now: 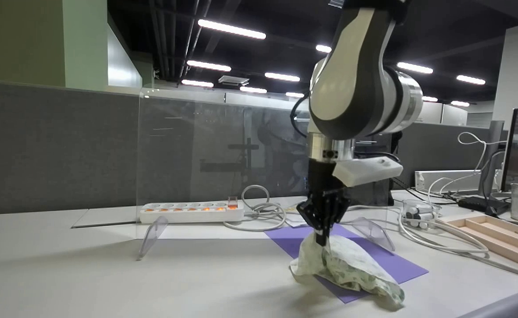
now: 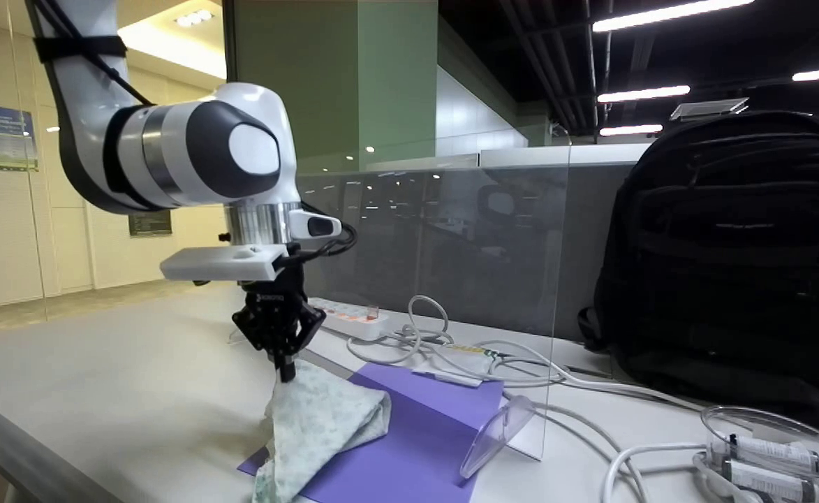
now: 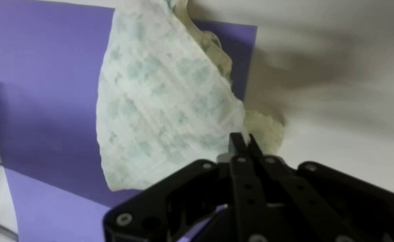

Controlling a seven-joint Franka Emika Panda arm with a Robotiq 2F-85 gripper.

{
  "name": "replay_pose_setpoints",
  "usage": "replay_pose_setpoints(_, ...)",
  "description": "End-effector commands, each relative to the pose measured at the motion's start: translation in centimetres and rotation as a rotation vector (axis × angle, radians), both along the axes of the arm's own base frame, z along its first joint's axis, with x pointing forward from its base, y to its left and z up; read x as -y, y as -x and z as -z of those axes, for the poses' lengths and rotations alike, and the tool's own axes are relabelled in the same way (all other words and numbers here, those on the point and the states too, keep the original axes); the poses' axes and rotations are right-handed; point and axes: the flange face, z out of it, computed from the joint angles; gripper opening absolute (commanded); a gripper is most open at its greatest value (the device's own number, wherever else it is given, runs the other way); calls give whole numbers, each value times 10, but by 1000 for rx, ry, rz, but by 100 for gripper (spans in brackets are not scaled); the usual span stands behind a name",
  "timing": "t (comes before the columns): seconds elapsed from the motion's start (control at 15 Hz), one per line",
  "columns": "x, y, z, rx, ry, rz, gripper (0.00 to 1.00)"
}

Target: Hang the white cloth on the glass panel

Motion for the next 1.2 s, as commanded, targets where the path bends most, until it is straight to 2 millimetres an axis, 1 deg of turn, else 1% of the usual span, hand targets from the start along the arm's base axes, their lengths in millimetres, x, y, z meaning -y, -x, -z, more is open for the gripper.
replay_pose_setpoints(0.0, -24, -1, -64, 116, -29, -20, 0)
replay_pose_setpoints(0.27, -54, -8, -134, 220, -82, -56, 0)
replay_pose_setpoints(0.4, -62, -7, -166, 236, -131, -77, 0)
replay_pose_setpoints(0.47, -58, -12, -136, 221, -101, -58, 2)
replay_pose_setpoints(0.53, -62, -10, -151, 231, -115, -69, 2)
replay_pose_setpoints(0.6, -64, -8, -161, 239, -122, -73, 2)
replay_pose_setpoints(0.67, -64, -6, -166, 243, -124, -75, 2)
replay_pose_setpoints(0.73, -64, -6, -167, 245, -124, -76, 0)
replay_pose_setpoints(0.8, -65, -2, -159, 231, -122, -73, 0)
replay_pose_setpoints(0.87, -66, -1, -158, 247, -114, -62, 0)
replay_pose_setpoints(1.0, -73, -1, -165, 271, -110, -20, 0)
replay_pose_setpoints(1.13, -82, -3, -180, 334, -103, 12, 0)
